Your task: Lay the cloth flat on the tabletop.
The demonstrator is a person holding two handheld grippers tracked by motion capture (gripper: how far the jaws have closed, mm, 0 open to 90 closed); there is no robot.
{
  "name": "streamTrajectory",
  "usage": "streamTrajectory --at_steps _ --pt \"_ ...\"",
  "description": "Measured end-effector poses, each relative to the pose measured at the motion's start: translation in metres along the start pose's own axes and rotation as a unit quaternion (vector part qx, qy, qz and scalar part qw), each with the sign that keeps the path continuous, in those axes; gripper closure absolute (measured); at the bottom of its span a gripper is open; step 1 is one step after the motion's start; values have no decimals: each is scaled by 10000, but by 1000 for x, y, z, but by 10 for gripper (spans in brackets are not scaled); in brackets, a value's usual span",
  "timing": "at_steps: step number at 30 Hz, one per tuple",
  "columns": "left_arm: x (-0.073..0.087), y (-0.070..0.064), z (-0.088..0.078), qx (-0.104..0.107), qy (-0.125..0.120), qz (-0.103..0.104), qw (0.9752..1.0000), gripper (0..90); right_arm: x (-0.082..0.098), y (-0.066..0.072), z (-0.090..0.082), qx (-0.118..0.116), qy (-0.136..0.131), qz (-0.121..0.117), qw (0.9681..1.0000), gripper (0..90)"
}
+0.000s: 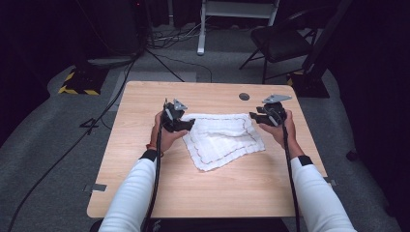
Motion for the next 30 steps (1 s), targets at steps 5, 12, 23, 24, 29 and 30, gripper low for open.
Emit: streamTrajectory --at_steps 5,12,23,24,29,30 --pt "15 -35 -21 572 -51 348 9977 285 27 8 -11 -328 87 -43 9994 559" --pt "45 -77 -43 1272 119 806 9885 336 70 14 -19 -591 303 56 9978 580" --pt "74 -95 -41 1820 534 981 9769 414 98 20 -9 -1097 603 256 9918 527" --pt "76 -96 -39 1727 546 1029 9781 423 100 20 -8 -1036 650 206 9923 536" --pt "76 -93 -39 1551 496 1082 9807 543 103 21 -5 -997 698 151 9924 600" --pt "76 -91 -38 1548 465 1061 9811 588 103 21 -5 -976 682 170 9927 634"
Point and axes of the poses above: each handheld gripper's, and its own axes: z roughly forward along the jaws, x roughly out of its underside, y roughly to its left, the point moved 6 cm from there along z, roughly forward along the jaws, and after that the axes turned 14 degrees about -x, right-handed, at the moved point
